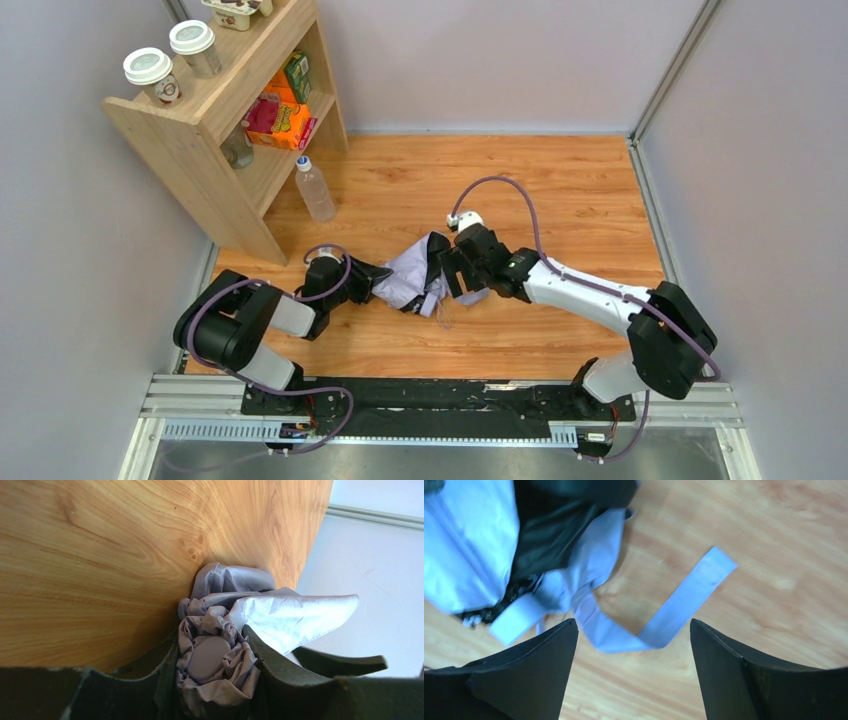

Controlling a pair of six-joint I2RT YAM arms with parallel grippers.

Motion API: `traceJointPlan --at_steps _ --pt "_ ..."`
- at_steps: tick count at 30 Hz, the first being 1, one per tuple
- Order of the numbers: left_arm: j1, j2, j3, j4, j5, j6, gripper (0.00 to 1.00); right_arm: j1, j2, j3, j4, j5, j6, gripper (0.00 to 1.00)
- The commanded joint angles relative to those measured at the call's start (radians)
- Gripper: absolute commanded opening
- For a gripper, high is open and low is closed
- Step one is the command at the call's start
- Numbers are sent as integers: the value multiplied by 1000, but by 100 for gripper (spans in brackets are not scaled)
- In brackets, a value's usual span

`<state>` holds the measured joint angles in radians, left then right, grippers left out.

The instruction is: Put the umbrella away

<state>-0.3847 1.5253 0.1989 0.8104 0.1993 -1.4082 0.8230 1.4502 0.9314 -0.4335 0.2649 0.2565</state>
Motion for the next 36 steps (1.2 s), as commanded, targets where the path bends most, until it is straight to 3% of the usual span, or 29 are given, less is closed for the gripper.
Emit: traceJointPlan --at_steps 1,3,6,9,11,13,18,20,22,25,31,36 --pt "-3 -4 -33 -160 -23 78 0 36 -43 -95 85 -135 24 85" --pt "-5 -17 -32 -180 -21 77 0 62 -39 -109 84 -103 49 84" --pt "-3 -36 -26 -194 -18 77 0 111 19 -114 61 49 128 87" --pt "-5 -51 -23 -203 -6 74 0 136 113 -86 24 254 226 81" --pt "-3 -56 -26 -208 12 66 0 134 156 -100 67 347 273 68" --pt "-5 -62 -38 -179 31 48 0 133 183 -105 123 427 285 48" --pt "-3 -79 -81 -64 75 28 0 131 191 -169 382 594 161 2" --pt "-3 -73 -108 106 92 -3 0 108 196 -184 531 619 51 0" --pt "-3 -77 -115 168 121 -17 0 71 200 -186 680 568 -44 0" --pt "-3 -96 -113 228 147 -23 0 4 231 -102 736 429 -86 0" --pt "-3 -197 -98 104 115 2 0 -41 340 116 746 162 -19 0" --pt "-3 -246 -84 6 107 34 0 -45 374 147 922 103 7 0"
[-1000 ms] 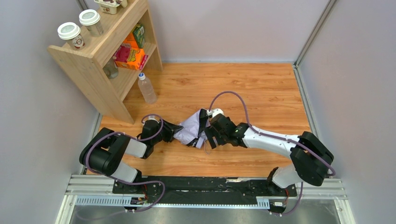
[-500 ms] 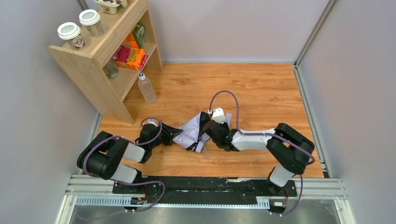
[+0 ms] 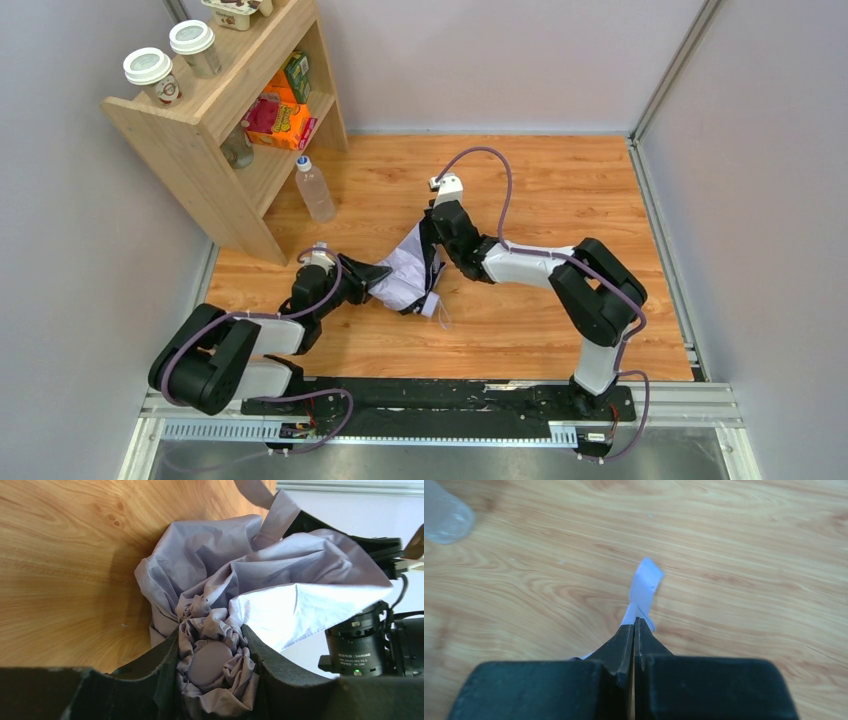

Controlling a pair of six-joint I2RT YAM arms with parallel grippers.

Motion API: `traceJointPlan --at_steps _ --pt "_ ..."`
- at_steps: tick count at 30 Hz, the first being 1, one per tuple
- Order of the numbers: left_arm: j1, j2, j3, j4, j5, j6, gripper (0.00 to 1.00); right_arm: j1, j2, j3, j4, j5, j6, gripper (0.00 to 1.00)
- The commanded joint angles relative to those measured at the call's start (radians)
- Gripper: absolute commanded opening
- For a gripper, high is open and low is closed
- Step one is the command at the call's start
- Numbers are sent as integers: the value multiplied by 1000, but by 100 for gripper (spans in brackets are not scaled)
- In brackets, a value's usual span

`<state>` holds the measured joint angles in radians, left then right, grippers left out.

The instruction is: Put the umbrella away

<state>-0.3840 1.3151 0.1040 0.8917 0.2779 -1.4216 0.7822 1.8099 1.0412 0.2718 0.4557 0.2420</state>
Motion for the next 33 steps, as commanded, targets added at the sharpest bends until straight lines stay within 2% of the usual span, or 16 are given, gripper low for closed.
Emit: traceJointPlan --at_steps 1,4,8,16,18,21,24,26,30,33 --pt "-4 -39 10 -85 20 47 0 -3 17 42 243 -110 14 0" --pt "-4 -39 13 -120 12 61 0 -18 69 77 245 -103 14 0" --pt "-4 -11 16 -120 6 70 0 -40 115 103 84 -150 59 0" --pt "-4 33 10 -122 -14 119 0 -47 86 8 40 -109 -12 12" --pt "-6 36 3 -126 -26 133 0 -58 83 26 -26 -100 -24 19" --pt "-6 52 0 -123 -26 138 0 -75 69 81 -202 -69 -11 37" --pt "-4 49 -3 -125 -32 144 0 -101 65 166 -492 -20 51 52" --pt "-4 49 -1 -128 -32 148 0 -124 59 219 -693 -17 103 57" --pt "-4 55 3 -129 -28 151 0 -153 -35 172 -855 -70 198 71" --pt "-6 53 2 -129 -25 151 0 -205 -106 146 -870 -291 331 83"
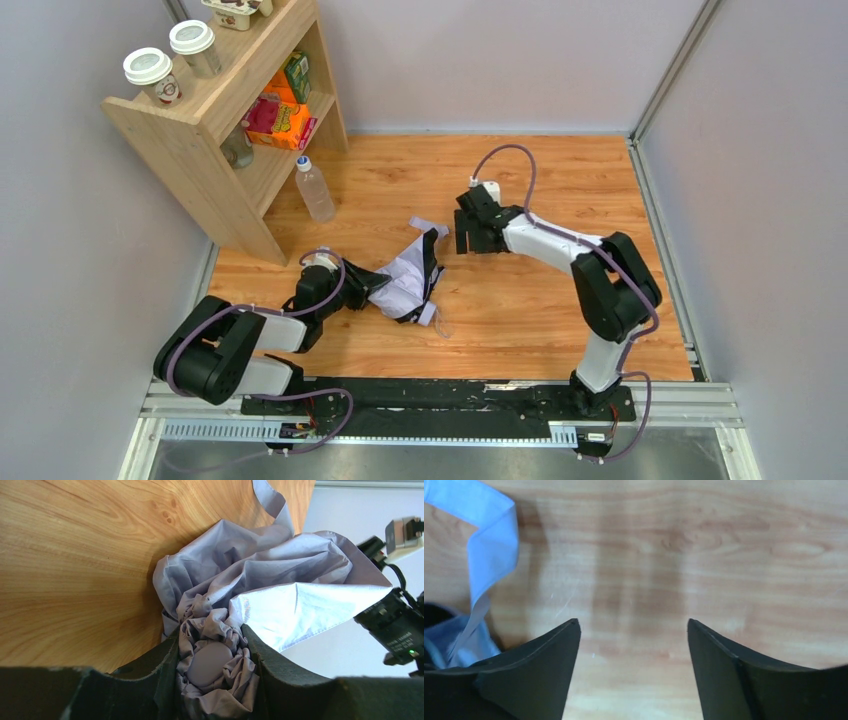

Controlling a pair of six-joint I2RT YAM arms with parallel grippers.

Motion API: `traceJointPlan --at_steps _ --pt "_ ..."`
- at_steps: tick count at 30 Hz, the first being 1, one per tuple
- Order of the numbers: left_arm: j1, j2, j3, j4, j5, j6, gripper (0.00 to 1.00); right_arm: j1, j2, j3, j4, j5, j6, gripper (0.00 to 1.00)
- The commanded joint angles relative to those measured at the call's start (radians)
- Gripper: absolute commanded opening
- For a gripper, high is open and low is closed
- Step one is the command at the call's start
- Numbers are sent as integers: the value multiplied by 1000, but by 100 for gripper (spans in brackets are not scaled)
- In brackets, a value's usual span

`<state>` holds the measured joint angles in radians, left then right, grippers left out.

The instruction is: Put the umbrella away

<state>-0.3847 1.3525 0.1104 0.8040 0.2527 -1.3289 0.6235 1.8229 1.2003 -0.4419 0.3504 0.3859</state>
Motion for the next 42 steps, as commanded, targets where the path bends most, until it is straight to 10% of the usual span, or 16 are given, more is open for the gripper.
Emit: traceJointPlan --at_steps 1,13,18,21,26,31,42 --pt "-5 14 -5 -42 0 59 0 -65 -134 -15 -150 -244 233 87" --pt "-5 -7 6 -66 3 56 0 -122 15 -16 373 -682 838 88" --pt "-5 -32 15 -106 8 62 0 -113 127 70 342 -608 821 61" --pt "-5 -58 18 -152 8 60 0 -119 177 90 431 -588 759 0" --pt "-5 -116 -11 -233 -30 31 0 -126 196 55 965 -700 493 0" --pt "-5 -147 -5 -287 -47 40 0 -139 234 48 1330 -826 603 0" --pt "-3 -67 23 -290 -41 23 0 -150 339 -53 1220 -802 526 5"
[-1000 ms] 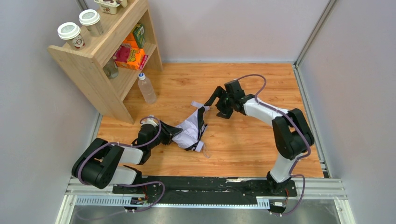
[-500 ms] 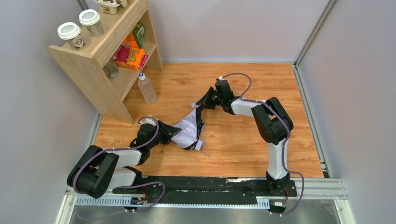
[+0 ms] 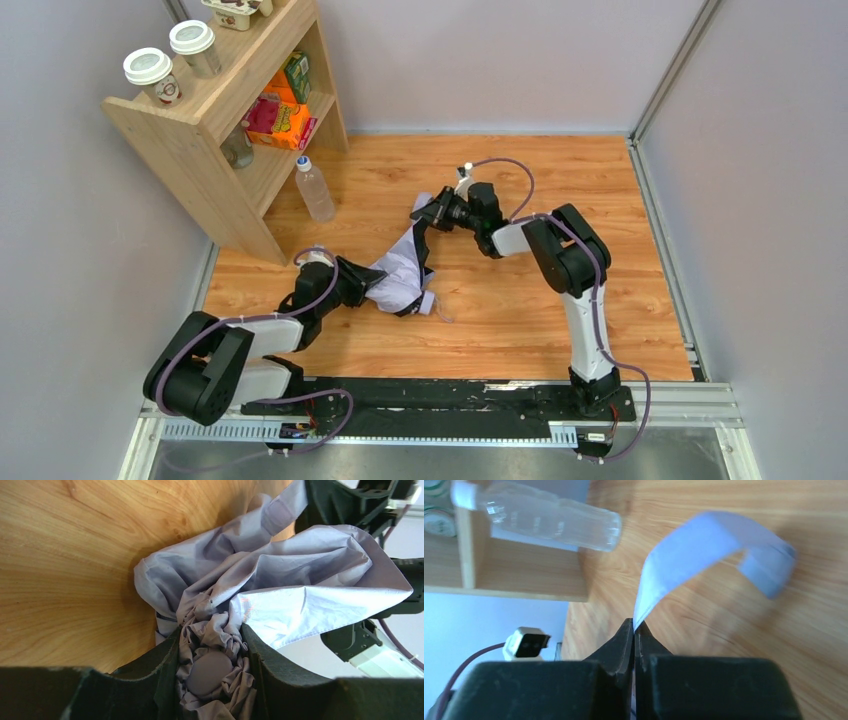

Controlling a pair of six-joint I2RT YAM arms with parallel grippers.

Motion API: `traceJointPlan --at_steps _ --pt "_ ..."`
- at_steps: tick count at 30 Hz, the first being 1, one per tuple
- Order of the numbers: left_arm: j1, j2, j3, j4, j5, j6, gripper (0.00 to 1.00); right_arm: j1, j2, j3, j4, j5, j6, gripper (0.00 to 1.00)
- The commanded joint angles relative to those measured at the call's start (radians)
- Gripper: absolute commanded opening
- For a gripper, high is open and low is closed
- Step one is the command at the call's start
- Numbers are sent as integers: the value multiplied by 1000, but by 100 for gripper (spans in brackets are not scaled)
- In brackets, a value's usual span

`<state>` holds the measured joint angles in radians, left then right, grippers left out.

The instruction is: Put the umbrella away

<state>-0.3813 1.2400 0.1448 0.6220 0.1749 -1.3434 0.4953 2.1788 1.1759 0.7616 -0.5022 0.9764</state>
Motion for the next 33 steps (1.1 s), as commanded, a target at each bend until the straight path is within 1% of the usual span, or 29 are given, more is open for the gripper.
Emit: traceJointPlan --at_steps 1,2,3,4,5,7,9,10,11,12,13,15,16,18,20,21,22,25,27,31,33 --pt "-8 50 -10 -111 40 38 0 -24 -40 -32 -73 89 -100 8" --pt "-8 50 -10 -117 41 38 0 -32 -54 -16 -184 109 -138 16" --pt "-7 52 -7 -126 40 39 0 -37 -63 16 -305 114 -175 22" --pt "-7 50 -7 -130 40 36 0 -46 -79 48 -424 126 -209 31" --pt "-8 46 -8 -136 38 30 0 -47 -105 80 -541 135 -253 37" --pt "-8 33 2 -175 40 32 0 -46 -164 132 -808 218 -361 54" --pt "-7 15 15 -217 35 38 0 -50 -209 195 -1069 307 -462 74" --pt "-8 9 18 -228 34 36 0 -52 -240 205 -1173 335 -510 80" --pt "-8 1 19 -241 31 35 0 -43 -282 179 -1226 373 -571 88" --pt "-8 -2 25 -249 29 35 0 -22 -351 139 -1242 449 -615 100" --pt "-8 -10 26 -269 28 39 0 1 -426 87 -1242 538 -672 100" --pt "-8 -10 35 -309 23 43 0 90 -570 -17 -1190 653 -772 100" --pt "-7 -10 35 -314 23 35 0 147 -643 -80 -1133 678 -830 100" --pt "-8 -5 38 -332 20 33 0 318 -778 -207 -979 740 -966 100" --pt "-8 -2 45 -370 11 35 0 510 -855 -306 -819 776 -1115 100" --pt "-7 1 47 -378 8 36 0 569 -847 -335 -738 798 -1171 100" --pt "-7 4 53 -402 2 33 0 616 -825 -338 -704 820 -1203 100" --pt "-7 9 59 -432 -6 29 0 690 -694 -276 -685 860 -1254 100" --pt "-8 9 65 -458 -8 20 0 736 -611 -253 -625 922 -1314 100" --pt "-8 13 90 -501 -14 18 0 750 -460 -191 -570 984 -1366 100" --pt "-8 21 95 -510 -8 20 0 752 -418 -183 -527 998 -1397 100"
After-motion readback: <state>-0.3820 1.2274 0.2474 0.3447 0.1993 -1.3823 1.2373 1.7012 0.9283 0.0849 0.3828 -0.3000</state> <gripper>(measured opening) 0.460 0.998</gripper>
